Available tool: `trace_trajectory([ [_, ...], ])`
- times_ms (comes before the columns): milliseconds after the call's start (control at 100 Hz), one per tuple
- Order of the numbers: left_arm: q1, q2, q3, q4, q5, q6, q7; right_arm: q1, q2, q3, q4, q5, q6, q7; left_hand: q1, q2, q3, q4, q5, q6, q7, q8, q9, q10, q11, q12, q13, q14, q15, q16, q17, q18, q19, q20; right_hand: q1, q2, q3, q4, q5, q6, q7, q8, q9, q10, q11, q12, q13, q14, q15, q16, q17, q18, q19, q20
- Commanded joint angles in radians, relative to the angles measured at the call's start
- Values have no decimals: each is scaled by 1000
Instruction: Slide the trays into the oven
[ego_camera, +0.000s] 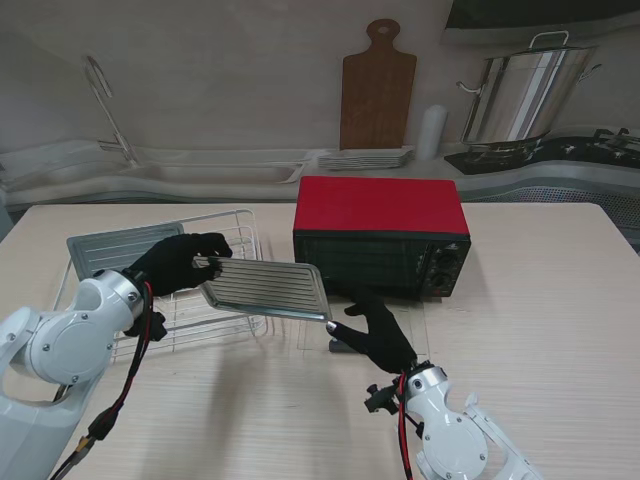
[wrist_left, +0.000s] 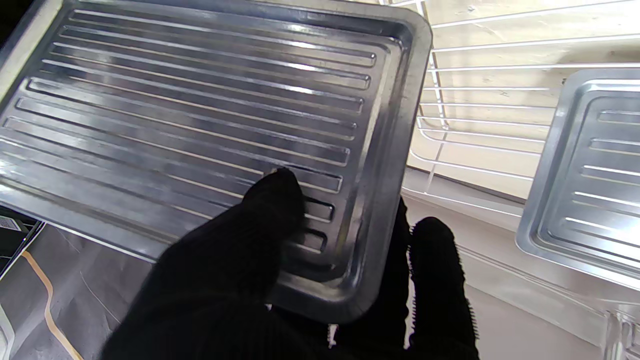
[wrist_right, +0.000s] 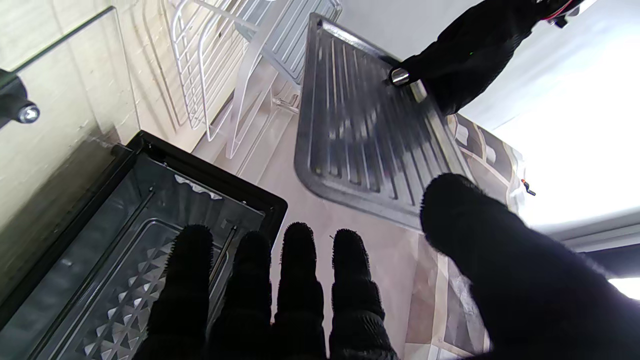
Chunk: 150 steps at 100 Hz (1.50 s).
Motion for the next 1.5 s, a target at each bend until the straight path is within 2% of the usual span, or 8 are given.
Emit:
trace_trajectory([
  [0,-10,-3,9,-2,-11,-3,-25,-7,-11,-13,-6,-5,-6,11,56,97,123,68,133,-35,216,165,143,-14,243,74,46,22,62,12,-3,40,59,24,-5,-30,12,-49,32,-3,15,8,36,18,13,17,31,-2,18,17,15,-8,24,21],
  [370,-64,7,65,16,-29,-26,-72,33,-27,-62,26,7,-21,-24,50,98,128,70,132,-36,217,164,146,-17,247,74,50,19,66,11,0,39,62,26,117,-108,112,-85,143,-24,62,35,157,20,20,28,138,10,41,31,117,-12,55,44],
  [650,-77,10,89,15,-40,-44,-89,57,-44,-94,60,22,-64,-68,48,98,128,70,129,-40,216,163,145,-19,245,74,49,18,67,10,1,39,62,26,313,-98,131,-125,376,-72,127,63,382,26,5,29,315,35,81,49,277,12,124,74],
  [720,-78,11,93,13,-38,-49,-90,60,-46,-97,66,28,-75,-69,48,98,128,70,129,-41,216,162,144,-19,245,74,49,18,67,9,1,39,62,26,396,-98,100,-205,430,-91,167,-4,446,29,-8,28,371,46,90,52,325,22,145,75],
  [850,-78,11,98,11,-23,-59,-87,63,-45,-101,71,60,-103,-54,49,97,122,67,126,-44,213,161,139,-19,239,72,44,15,63,7,0,35,61,25,514,-86,106,-229,565,-111,264,-34,607,61,-48,22,491,96,132,62,430,57,200,82],
  [1070,-77,8,97,12,-23,-68,-70,58,-48,-103,62,81,-95,-54,75,92,76,43,109,-38,178,128,123,-8,184,49,24,13,40,-15,-9,25,51,19,558,-135,196,-267,745,-101,319,138,762,140,73,46,660,233,353,125,598,155,416,131],
  [1410,-68,9,85,8,-28,-86,-75,47,-53,-102,40,141,-54,-49,-4,21,40,9,-57,47,-50,-276,31,15,-267,-49,-103,-23,-201,-212,-70,-9,-65,-25,572,-194,260,-280,833,-81,318,250,791,176,151,103,763,292,451,128,735,180,489,111],
  [1490,-64,11,79,5,-28,-94,-82,48,-53,-102,38,157,-47,-40,-96,50,63,31,-98,76,-138,-363,-95,17,-234,-202,-140,-43,-300,-274,-93,-18,-136,-45,571,-196,263,-281,833,-76,313,252,790,182,150,105,764,296,455,127,739,181,493,109],
])
